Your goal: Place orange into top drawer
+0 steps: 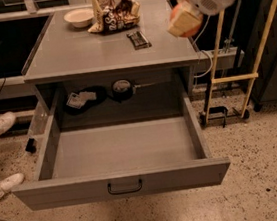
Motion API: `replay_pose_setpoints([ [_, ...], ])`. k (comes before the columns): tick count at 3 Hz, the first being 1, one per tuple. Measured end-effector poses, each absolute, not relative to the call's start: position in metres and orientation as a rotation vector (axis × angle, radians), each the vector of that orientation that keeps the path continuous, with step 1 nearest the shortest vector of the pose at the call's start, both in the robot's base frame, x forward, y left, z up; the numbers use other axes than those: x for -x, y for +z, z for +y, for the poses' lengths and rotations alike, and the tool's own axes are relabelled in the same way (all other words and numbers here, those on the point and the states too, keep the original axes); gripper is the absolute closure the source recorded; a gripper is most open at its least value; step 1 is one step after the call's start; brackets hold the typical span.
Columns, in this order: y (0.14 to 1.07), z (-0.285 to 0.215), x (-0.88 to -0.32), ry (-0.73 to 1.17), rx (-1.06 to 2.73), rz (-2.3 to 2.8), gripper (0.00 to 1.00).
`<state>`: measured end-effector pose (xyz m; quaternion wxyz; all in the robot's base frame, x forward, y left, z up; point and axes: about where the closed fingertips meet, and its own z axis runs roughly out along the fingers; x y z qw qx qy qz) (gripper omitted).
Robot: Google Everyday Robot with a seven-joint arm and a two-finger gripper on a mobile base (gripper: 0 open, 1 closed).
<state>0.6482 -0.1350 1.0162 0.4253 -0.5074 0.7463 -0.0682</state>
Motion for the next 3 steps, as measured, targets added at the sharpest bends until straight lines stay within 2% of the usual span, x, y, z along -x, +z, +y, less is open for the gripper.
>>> replay_pose_setpoints([
  [1, 0.925, -0.182, -0.650, -0.201, 1.185, 1.948, 1.00],
  [2, 0.813, -0.191, -0.644, -0.109, 1.188, 2.022, 1.00],
  [3, 0.792, -0.190, -0.643, -0.083, 1.196, 2.041, 1.00],
])
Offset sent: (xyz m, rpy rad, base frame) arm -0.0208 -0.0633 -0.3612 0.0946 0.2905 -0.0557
